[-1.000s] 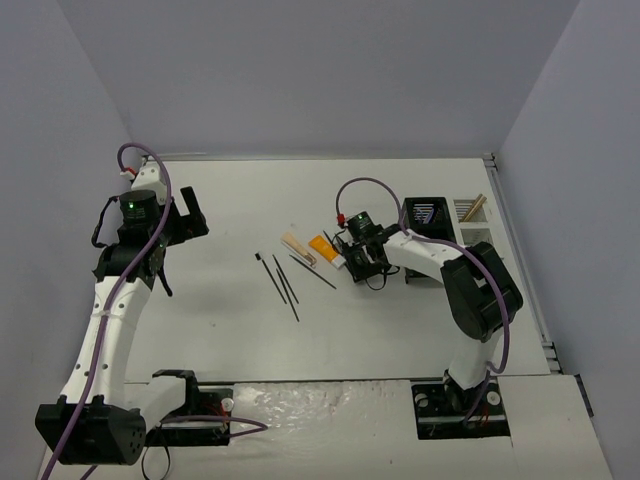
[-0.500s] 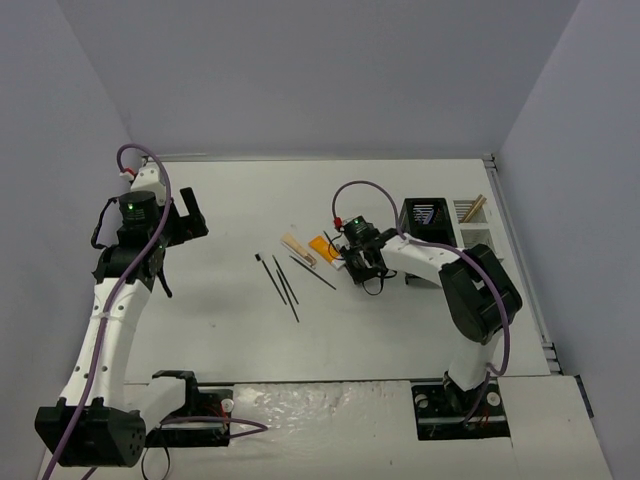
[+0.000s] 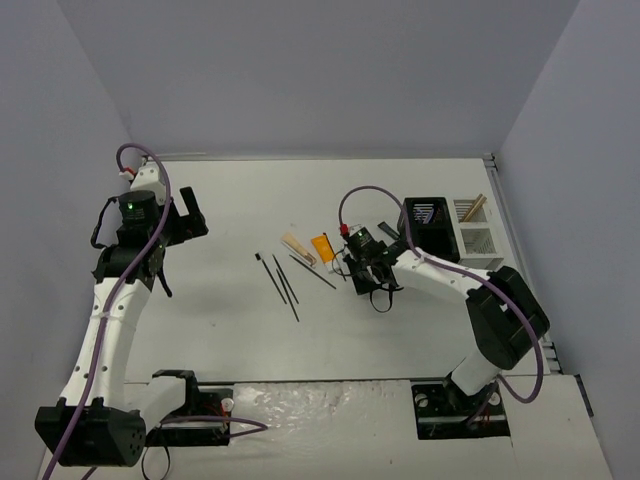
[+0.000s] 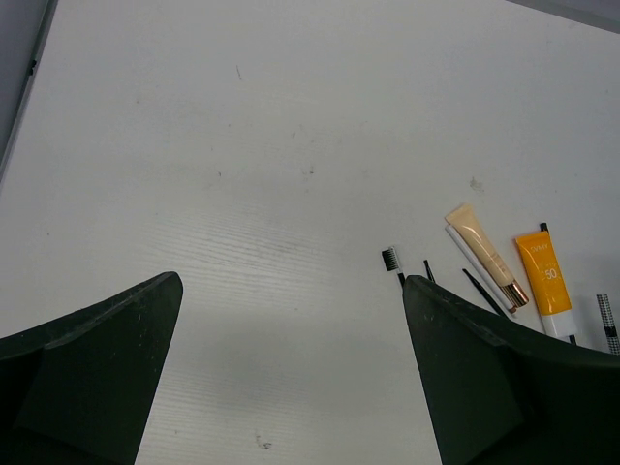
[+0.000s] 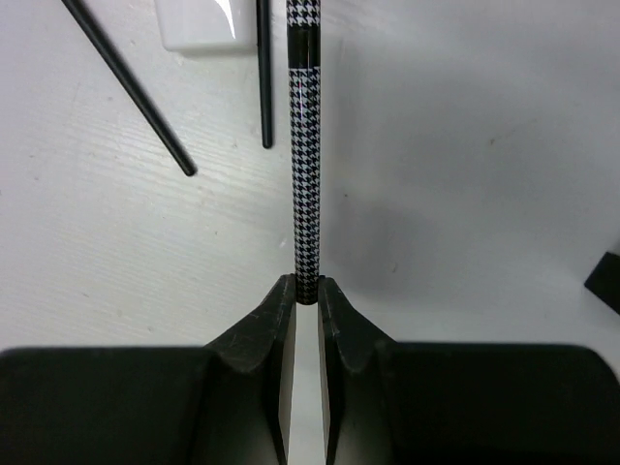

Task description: Organize the makeup

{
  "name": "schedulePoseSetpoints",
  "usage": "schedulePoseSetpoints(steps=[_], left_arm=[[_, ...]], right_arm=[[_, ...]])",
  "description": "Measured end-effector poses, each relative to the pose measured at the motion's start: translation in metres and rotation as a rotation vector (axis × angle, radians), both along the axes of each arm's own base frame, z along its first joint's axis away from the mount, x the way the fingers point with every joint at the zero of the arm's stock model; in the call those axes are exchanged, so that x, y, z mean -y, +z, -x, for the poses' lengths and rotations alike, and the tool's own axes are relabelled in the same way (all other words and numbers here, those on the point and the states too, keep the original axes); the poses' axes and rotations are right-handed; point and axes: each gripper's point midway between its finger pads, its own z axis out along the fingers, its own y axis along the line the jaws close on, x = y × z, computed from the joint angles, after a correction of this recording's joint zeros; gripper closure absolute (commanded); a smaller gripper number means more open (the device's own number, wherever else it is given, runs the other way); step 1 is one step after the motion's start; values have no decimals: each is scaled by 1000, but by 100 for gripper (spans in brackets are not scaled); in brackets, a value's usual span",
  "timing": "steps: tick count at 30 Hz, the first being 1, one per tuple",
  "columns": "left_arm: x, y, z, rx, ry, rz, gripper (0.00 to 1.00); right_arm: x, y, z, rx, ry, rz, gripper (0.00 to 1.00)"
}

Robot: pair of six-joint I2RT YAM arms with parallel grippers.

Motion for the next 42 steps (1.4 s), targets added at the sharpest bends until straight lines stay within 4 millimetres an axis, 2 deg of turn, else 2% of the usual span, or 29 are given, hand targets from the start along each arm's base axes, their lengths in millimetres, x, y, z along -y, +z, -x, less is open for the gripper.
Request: schedulePoseSetpoints(steps=[4, 6, 7, 8, 11, 15, 17, 23, 30, 36, 40, 42], left_arm=[[0, 0, 0, -1, 0, 0, 3], [0, 0, 0, -1, 0, 0, 3], [0, 0, 0, -1, 0, 0, 3], [0, 0, 0, -1, 0, 0, 3], [0, 0, 0, -1, 0, 0, 3], [0, 0, 0, -1, 0, 0, 3], [0, 0, 0, -1, 0, 0, 3], [0, 0, 0, -2, 0, 0, 3], [0, 0, 0, -2, 0, 0, 3], [0, 0, 0, -2, 0, 0, 3], [0, 0, 0, -2, 0, 0, 3], [0, 0, 0, -2, 0, 0, 3]], right_arm=[[8, -9, 19, -39, -43, 2, 96], [15, -21, 34, -80, -59, 23, 88], [19, -26, 41, -99, -66, 33, 80], [19, -26, 43, -101, -73, 30, 72], [20, -24, 48, -105, -88, 20, 58], [19, -23, 48, -107, -88, 15, 49], [17, -20, 46, -104, -84, 15, 48], [-2, -12, 20, -73, -53, 6, 52], [-7, -23, 3, -85, -23, 37, 63], [-12, -25, -12, -79, -4, 43, 77], [-13, -26, -19, -75, 3, 41, 94], [-13, -26, -22, -73, 6, 39, 100]])
